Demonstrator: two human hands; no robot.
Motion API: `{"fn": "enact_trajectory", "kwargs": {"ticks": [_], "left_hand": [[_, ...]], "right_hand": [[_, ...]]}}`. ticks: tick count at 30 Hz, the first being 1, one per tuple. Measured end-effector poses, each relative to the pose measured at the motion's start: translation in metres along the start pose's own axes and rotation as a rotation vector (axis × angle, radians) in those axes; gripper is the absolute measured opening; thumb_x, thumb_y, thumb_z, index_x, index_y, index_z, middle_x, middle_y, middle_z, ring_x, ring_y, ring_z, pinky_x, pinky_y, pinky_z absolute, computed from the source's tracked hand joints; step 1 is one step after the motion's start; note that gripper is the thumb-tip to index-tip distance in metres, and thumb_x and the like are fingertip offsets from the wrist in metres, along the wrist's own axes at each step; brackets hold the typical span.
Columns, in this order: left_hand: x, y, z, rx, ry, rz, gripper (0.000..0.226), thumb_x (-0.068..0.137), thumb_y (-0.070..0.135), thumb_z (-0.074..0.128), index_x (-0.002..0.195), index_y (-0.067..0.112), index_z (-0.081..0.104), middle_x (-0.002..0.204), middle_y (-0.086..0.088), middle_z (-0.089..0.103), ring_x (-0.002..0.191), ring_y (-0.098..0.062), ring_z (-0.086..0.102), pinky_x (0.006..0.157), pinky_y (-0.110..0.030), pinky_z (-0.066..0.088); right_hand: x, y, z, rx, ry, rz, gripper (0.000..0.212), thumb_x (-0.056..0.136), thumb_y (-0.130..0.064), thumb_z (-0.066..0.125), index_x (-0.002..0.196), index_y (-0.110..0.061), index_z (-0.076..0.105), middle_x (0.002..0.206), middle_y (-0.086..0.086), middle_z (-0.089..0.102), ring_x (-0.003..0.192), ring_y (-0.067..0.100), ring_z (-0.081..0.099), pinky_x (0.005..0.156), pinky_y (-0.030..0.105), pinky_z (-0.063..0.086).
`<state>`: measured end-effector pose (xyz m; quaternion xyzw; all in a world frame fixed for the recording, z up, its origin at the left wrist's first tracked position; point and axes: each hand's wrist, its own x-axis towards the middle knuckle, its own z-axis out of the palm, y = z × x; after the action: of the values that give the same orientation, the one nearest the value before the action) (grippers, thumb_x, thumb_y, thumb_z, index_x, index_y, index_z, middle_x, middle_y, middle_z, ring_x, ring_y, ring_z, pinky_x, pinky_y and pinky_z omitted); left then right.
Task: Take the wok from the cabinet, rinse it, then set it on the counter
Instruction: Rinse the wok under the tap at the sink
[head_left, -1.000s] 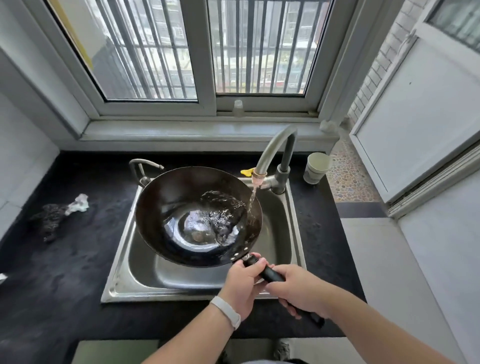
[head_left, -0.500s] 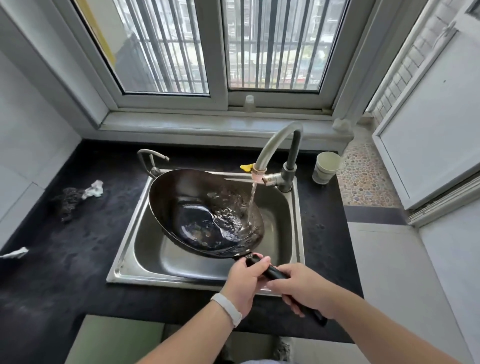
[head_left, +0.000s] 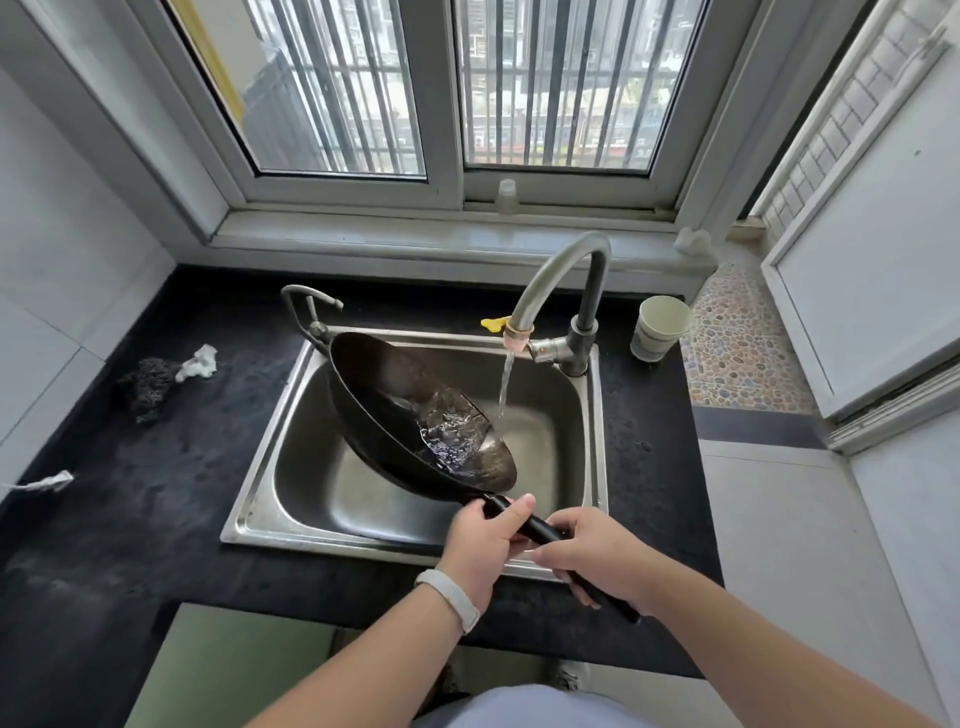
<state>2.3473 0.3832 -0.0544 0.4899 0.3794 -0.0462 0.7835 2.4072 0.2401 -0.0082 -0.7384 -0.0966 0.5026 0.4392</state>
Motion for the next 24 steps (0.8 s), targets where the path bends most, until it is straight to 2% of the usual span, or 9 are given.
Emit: {"fn": "enact_trajectory", "kwargs": {"ticks": [4,9,12,14,18,20,24], "left_hand": [[0.000,-0.003,0.003,-0.004,-0.014,-0.012,0.019,0.086,0.016,0.073,0.086,0.004,0.059,0.083,-0.016,0.065,0.081,-0.027,0.069,0.076,-0.037,0.059],[-0.002,-0.009,0.010,-0.006,-0.069,-0.075,0.018,0.088,0.016,0.070,0.093,0.003,0.059,0.091,-0.020,0.066,0.085,-0.030,0.069,0.081,-0.038,0.059],[-0.002,-0.015,0.015,-0.033,-0.108,-0.135,0.018,0.089,0.014,0.069,0.096,0.000,0.060,0.091,-0.021,0.068,0.086,-0.033,0.070,0.079,-0.041,0.059],[-0.002,-0.019,0.019,-0.049,-0.130,-0.166,0.018,0.090,0.014,0.068,0.098,-0.001,0.061,0.090,-0.021,0.070,0.086,-0.032,0.071,0.073,-0.037,0.058],[-0.003,-0.027,0.025,-0.060,-0.153,-0.220,0.022,0.091,0.013,0.067,0.106,-0.001,0.061,0.106,-0.025,0.069,0.097,-0.034,0.071,0.076,-0.035,0.058],[-0.003,-0.029,0.028,-0.078,-0.164,-0.241,0.019,0.091,0.012,0.066,0.106,0.001,0.061,0.102,-0.022,0.068,0.099,-0.034,0.069,0.079,-0.036,0.058],[-0.007,-0.030,0.036,-0.104,-0.220,-0.242,0.009,0.094,0.008,0.061,0.101,0.003,0.057,0.090,-0.014,0.063,0.089,-0.029,0.067,0.075,-0.034,0.058]], "right_hand": [[-0.001,0.000,-0.004,-0.018,0.002,0.031,0.020,0.087,-0.009,0.062,0.096,0.009,0.058,0.062,0.011,0.054,0.039,0.019,0.046,0.041,0.027,0.039],[-0.009,0.003,-0.008,-0.061,0.027,0.061,0.008,0.086,-0.010,0.062,0.088,-0.003,0.059,0.063,0.011,0.054,0.039,0.019,0.048,0.042,0.027,0.040],[-0.015,0.009,-0.011,-0.097,0.052,0.104,0.017,0.087,-0.013,0.062,0.091,0.003,0.060,0.062,0.008,0.054,0.041,0.018,0.050,0.044,0.028,0.043],[-0.019,0.013,-0.012,-0.117,0.071,0.116,0.024,0.087,-0.016,0.063,0.097,0.006,0.061,0.061,0.007,0.055,0.042,0.018,0.051,0.046,0.029,0.045],[-0.027,0.023,-0.012,-0.174,0.105,0.097,0.014,0.090,-0.017,0.062,0.098,-0.006,0.067,0.066,0.007,0.057,0.044,0.016,0.053,0.047,0.028,0.049],[-0.029,0.028,-0.013,-0.201,0.129,0.106,0.013,0.091,-0.020,0.064,0.098,-0.009,0.066,0.069,0.008,0.059,0.046,0.016,0.055,0.049,0.028,0.051],[-0.037,0.037,-0.013,-0.273,0.174,0.104,0.010,0.091,-0.024,0.064,0.097,-0.016,0.065,0.073,0.007,0.061,0.046,0.014,0.057,0.049,0.025,0.052]]}}
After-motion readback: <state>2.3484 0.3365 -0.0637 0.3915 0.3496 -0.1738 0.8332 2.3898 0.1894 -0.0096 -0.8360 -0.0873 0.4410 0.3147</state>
